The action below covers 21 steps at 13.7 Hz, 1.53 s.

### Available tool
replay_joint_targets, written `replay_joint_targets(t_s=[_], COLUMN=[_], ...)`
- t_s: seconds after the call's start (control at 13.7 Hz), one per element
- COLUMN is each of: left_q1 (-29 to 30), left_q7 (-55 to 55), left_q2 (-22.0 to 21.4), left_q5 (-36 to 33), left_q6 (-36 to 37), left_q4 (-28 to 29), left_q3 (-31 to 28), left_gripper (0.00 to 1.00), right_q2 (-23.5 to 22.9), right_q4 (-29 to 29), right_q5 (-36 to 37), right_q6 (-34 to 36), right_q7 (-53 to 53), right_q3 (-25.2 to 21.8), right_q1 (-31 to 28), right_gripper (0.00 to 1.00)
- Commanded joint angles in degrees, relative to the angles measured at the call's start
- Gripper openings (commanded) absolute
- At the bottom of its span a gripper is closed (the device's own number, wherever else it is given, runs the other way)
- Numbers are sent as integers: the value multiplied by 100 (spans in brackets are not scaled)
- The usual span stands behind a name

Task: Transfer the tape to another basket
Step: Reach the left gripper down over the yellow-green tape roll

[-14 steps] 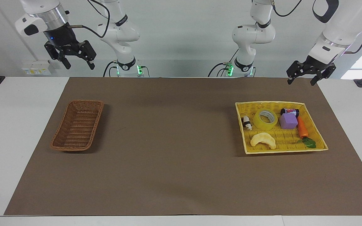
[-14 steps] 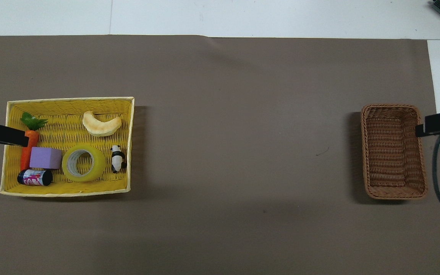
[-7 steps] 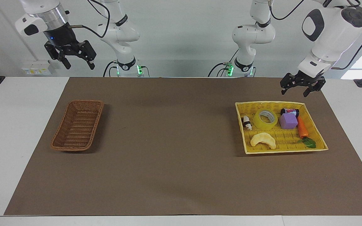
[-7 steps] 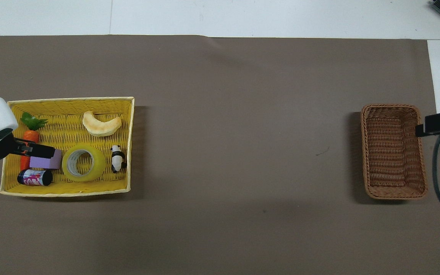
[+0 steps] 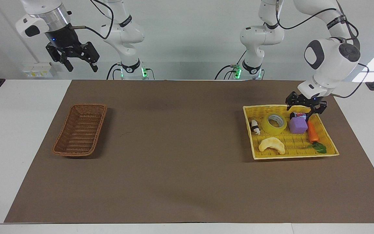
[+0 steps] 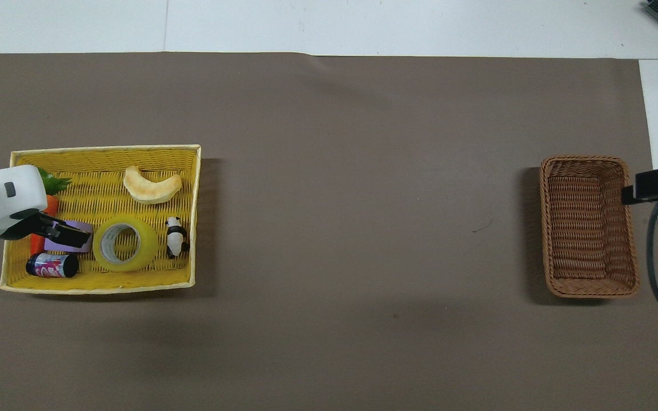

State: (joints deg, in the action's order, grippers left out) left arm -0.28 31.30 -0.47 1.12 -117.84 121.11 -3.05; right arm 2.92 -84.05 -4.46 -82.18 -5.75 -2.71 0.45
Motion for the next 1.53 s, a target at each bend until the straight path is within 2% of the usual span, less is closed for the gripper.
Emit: replay_joint_targets(t_s=[0.0,0.07,0.22,0.36,0.44,0.51,0.66,0.8,0.95,1.24,1.46], left_q1=[-51,-60,-60,-60,-60,-60,-51,-51,-60,-69,-156], left_q7=[218,314,421,412,412,412,421,412,429,1263,1414], left_q2=[283,345,451,460,469,469,486,469,486,469,486], left_q5=[81,81,81,98,98,133,387,502,503,503,503], left_q6=[-633,-713,-1054,-1337,-1356,-1356,-1303,-1155,-1066,-1075,-1110], left_q4=[342,457,729,975,1002,1011,872,609,467,580,721], left_q3=[24,15,24,24,24,24,24,24,24,15,15], left_gripper=[100,100,79,66,53,50,53,64,67,67,67], right_q2=[121,121,121,121,121,121,121,121,121,121,121], right_q4=[-147,-147,-155,-147,-147,-147,-147,-155,-147,-155,-155], right_q5=[51,51,51,51,51,51,51,51,51,60,51], right_q6=[-105,-105,-105,-105,-105,-105,-105,-105,-105,-105,-105], right_q7=[83,83,83,83,83,83,83,83,83,83,83], right_q3=[24,24,24,24,24,24,24,24,24,24,24], right_q1=[-19,-19,-19,-19,-19,-19,-19,-19,-19,-19,-19], right_gripper=[100,100,100,100,100,100,100,100,100,100,100])
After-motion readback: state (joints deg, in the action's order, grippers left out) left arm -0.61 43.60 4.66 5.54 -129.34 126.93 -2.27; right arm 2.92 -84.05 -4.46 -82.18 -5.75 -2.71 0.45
